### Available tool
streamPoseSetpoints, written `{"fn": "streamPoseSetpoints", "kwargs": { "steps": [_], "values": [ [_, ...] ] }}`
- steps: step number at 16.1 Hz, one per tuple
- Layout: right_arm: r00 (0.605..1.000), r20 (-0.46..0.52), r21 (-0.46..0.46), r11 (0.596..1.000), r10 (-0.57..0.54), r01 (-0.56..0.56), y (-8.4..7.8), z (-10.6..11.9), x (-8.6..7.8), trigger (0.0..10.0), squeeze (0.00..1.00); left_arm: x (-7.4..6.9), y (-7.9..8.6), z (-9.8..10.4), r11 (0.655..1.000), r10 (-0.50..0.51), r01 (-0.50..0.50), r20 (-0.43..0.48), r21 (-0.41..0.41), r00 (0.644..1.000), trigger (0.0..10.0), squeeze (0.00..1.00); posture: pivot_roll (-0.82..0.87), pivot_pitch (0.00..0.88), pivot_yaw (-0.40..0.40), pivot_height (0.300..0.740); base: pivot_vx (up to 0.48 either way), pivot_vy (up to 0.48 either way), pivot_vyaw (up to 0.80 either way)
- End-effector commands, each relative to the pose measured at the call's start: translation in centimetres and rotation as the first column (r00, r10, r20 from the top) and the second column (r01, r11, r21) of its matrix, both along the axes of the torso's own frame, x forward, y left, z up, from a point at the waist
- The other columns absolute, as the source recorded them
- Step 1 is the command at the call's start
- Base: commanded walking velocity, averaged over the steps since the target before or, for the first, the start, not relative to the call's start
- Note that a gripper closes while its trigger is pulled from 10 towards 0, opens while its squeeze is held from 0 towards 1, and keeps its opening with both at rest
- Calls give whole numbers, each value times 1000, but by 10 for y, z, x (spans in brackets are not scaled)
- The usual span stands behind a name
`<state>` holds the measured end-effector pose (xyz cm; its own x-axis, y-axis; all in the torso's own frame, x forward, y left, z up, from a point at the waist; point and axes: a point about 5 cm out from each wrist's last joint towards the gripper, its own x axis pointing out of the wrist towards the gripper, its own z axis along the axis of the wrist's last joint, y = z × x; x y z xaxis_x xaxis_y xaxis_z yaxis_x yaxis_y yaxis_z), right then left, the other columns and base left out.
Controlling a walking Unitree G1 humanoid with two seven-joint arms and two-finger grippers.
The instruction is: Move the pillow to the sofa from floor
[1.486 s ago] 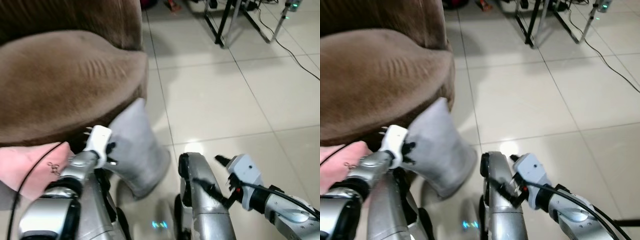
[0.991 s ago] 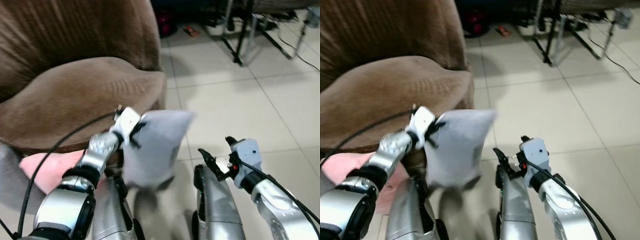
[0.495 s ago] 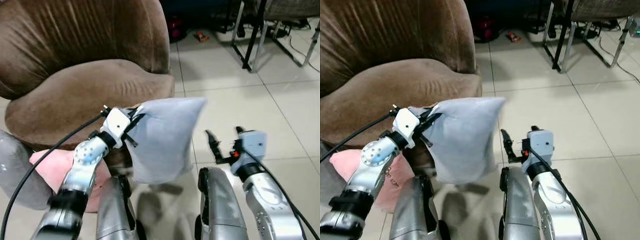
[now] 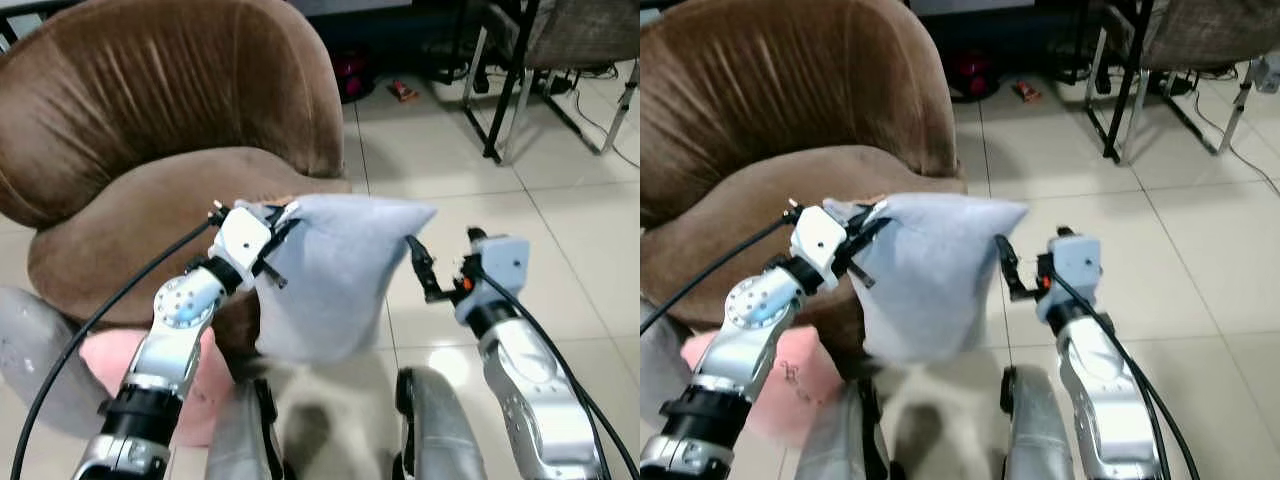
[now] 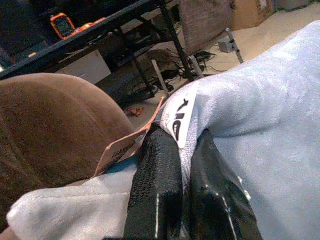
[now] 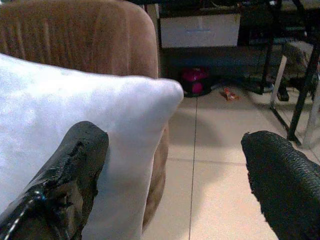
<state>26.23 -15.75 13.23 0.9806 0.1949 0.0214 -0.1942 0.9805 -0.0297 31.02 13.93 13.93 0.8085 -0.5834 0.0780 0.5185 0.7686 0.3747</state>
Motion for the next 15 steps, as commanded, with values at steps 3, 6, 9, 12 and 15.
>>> {"fn": "streamPoseSetpoints", "kwargs": {
  "steps": [3, 6, 9, 12, 15],
  "values": [
    [1000, -17, 10, 1000, 0, 0, -1, -4, -2, 10000, 0, 2, 5, 12, 997, 57, -55, 31, -61, 998, 0, 0, -204, 0, 110, 676, 0, 0, 0],
    [1000, -23, 18, 1000, -21, 21, -3, -6, -3, 10000, 0, 2, -1, 13, 998, 36, -35, 28, -46, 999, 0, 0, -213, 0, 121, 721, 0, 0, 0],
    [999, -18, 30, 998, -46, 47, -9, -4, -1, 10000, 0, 7, 1, 16, 996, 61, -59, 33, -60, 998, 0, 0, -217, 0, 126, 740, 0, 0, 0],
    [995, -9, 7, 995, -104, 104, -16, -6, -4, 10000, 0, 3, 8, 11, 996, 71, -71, 2, -62, 997, 0, 0, -216, 0, 144, 740, 0, 0, 0],
    [989, 67, 12, 991, -133, 133, -23, 1, -7, 10000, 0, -11, 25, -2, 968, 149, -168, -106, -189, 983, 0, 0, -209, 0, 142, 740, 0, 0, 0]
  ]
}}
